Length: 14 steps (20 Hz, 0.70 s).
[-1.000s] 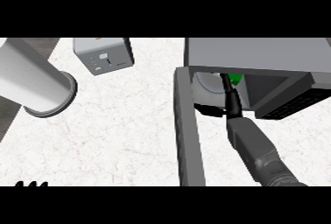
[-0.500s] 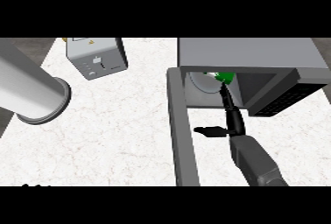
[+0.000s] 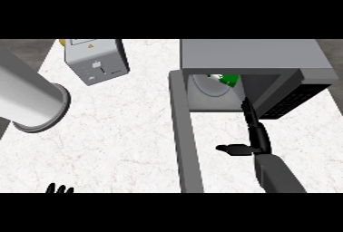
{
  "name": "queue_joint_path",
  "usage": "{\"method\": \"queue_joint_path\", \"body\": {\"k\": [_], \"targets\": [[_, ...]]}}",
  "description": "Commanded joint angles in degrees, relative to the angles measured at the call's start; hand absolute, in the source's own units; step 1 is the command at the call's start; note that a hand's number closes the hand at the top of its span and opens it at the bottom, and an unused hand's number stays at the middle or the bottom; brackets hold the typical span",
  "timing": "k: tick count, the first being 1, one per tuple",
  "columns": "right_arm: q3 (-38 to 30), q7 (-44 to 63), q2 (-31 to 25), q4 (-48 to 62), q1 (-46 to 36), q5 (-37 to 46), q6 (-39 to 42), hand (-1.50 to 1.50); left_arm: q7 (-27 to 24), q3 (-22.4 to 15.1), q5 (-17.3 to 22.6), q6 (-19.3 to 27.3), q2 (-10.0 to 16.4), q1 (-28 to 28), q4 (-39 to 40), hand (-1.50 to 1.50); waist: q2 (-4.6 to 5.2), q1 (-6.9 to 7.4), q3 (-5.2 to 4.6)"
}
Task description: Pick up the milk, place it into the microwave and close the microwave
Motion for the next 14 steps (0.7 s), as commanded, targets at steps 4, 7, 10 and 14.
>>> {"method": "queue_joint_path", "body": {"k": [4,7,10,14], "targets": [[0.22,-2.95,-5.17,-8.77,9.85,-1.76,6.11,1.5,4.25,-5.52,-5.16,-0.4,-0.91,-8.67,5.33,-1.5,-0.18,-1.42,-0.07],[-0.29,-2.21,-6.79,-12.14,12.88,-3.23,8.26,1.5,6.4,-7.38,-7.44,-1.84,0.8,-9.71,5.61,-1.5,-0.05,-0.83,-0.02],[-1.31,-0.01,-11.82,-13.41,16.17,-4.45,11.74,-1.5,9.71,-8.25,-11.23,0.68,-1.56,-17.36,10.4,1.5,0.05,-1.23,-0.03],[-3.36,3.68,-13.48,-19.42,19.16,-8.85,15.56,-1.5,7.78,-9.89,-15.84,0.67,-1.25,-19.85,12.66,1.5,-0.04,-0.74,-0.05]]}}
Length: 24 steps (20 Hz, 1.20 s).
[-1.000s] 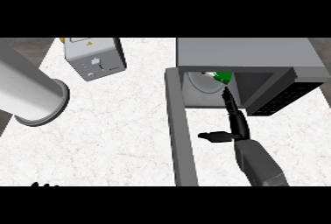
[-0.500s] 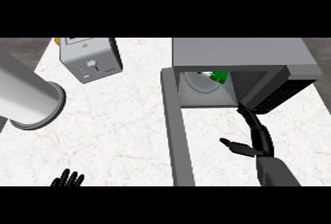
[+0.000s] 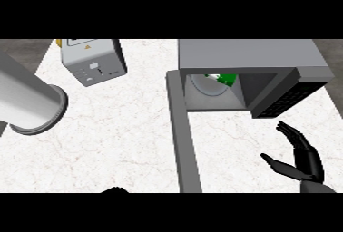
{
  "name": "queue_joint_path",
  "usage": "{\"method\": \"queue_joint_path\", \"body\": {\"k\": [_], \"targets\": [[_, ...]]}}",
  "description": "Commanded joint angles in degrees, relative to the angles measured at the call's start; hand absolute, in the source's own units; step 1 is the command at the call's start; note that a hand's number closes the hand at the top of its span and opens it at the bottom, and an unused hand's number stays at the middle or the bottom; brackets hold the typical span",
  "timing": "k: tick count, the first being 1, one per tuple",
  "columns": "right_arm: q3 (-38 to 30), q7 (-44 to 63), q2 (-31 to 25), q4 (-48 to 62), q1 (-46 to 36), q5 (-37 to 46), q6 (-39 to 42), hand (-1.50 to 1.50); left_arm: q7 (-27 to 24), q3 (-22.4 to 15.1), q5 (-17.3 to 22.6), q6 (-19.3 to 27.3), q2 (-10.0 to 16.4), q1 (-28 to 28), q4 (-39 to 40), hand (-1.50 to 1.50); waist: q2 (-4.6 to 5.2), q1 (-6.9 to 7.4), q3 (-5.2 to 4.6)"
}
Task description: Pick up the milk, place it into the microwave and close the microwave
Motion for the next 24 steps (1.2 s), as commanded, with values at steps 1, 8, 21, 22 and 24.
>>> {"method": "queue_joint_path", "body": {"k": [1,8,21,22,24], "targets": [[-1.37,-0.58,-2.6,-6.46,6.23,-3.58,6.32,-1.5,3.61,-6.7,-6.2,3.07,-4.16,-3.87,0.99,1.5,-0.11,-0.38,-0.03],[-4.4,-2.18,-6.62,-4.05,8.49,-6.51,9.45,-1.5,7.29,-1.51,-8.23,9.12,-9.54,-15.33,9.36,1.5,0.22,0.7,0.08],[-3.73,-0.22,-9.96,-6.71,9.84,-9.34,13.72,-1.5,19.1,-10.33,-11.79,-3.46,-9.7,-33.22,31.2,1.5,0.32,-0.41,0.07],[-4.49,0.81,-12.09,-7.4,9.89,-10.43,15.47,-1.5,18.67,-14.54,-11.32,-1.15,-9.71,-33.33,33.58,1.5,0.34,-0.89,0.03],[-4.08,0.48,-11.0,-7.0,8.06,-10.32,14.2,-1.5,16.03,-17.04,-9.19,2.01,-9.73,-37.26,39.36,1.5,0.46,-0.55,0.03]]}}
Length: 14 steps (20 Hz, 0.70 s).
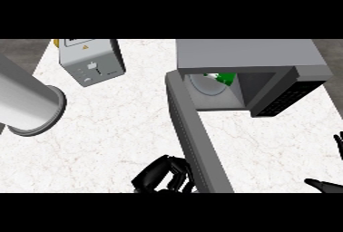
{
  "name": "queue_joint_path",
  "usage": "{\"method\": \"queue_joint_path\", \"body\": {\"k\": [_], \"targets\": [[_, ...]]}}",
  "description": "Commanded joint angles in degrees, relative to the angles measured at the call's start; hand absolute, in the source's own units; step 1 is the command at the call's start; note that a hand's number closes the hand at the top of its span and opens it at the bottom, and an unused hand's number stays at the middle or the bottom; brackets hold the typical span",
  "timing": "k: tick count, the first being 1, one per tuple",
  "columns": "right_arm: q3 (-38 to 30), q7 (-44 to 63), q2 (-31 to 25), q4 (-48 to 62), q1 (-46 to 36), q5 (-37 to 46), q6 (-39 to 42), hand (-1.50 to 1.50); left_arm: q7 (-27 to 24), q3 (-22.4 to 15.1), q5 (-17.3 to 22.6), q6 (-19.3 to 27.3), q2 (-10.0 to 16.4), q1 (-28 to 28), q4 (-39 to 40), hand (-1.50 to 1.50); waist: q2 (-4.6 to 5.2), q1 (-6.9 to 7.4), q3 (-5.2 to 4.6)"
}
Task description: Pick up the milk, place it into the microwave and close the microwave
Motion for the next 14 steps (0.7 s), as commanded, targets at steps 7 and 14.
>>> {"method": "queue_joint_path", "body": {"k": [7,14], "targets": [[1.49,-3.95,-2.3,-3.69,-0.21,-2.52,10.51,-1.5,-5.82,-18.81,11.72,14.6,-0.27,-11.94,12.0,1.5,0.2,-1.64,-0.14],[3.92,-1.1,-2.38,-9.84,-0.17,-3.88,10.4,-1.5,-7.46,-24.48,21.88,24.41,-0.23,-18.98,12.68,-1.5,0.61,-4.82,-0.26]]}}
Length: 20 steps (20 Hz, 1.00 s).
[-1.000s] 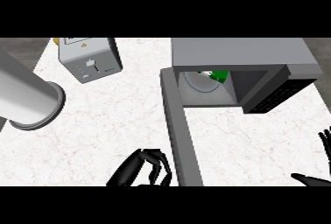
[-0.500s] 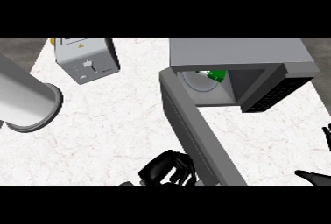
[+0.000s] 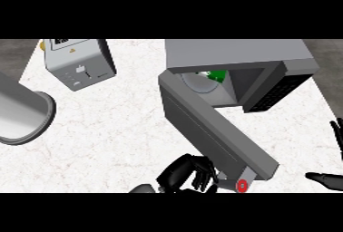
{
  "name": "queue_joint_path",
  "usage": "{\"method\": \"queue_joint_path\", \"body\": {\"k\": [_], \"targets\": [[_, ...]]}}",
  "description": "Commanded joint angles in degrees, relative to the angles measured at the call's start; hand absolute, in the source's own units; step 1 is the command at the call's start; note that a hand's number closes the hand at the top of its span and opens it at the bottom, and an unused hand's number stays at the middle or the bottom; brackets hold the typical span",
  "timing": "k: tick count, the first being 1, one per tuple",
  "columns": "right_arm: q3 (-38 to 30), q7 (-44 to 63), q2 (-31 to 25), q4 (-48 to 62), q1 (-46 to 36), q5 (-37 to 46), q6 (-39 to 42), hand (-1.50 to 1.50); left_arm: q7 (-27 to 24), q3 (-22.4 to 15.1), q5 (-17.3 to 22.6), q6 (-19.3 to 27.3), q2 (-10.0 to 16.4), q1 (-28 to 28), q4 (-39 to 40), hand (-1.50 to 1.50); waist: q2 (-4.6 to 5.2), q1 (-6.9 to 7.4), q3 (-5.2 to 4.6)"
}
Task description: Pick up the milk, place it into the microwave and close the microwave
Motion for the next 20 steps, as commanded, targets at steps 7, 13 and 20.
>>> {"method": "queue_joint_path", "body": {"k": [7,13,20], "targets": [[2.56,1.0,-0.12,-6.47,-1.75,-3.2,6.26,-1.5,0.24,-5.65,11.62,11.77,-1.11,-11.65,0.38,1.5,0.47,-4.51,-0.11],[4.53,4.86,-0.62,-10.23,-3.04,-4.29,6.22,-1.5,0.87,-2.91,17.0,14.79,-1.1,-18.8,3.07,1.5,1.22,-7.9,-0.21],[5.37,8.09,-3.82,-13.32,-5.44,-5.96,8.42,-1.5,-1.7,-0.45,19.83,18.0,-1.14,-27.46,6.61,1.5,2.08,-10.74,-0.07]]}}
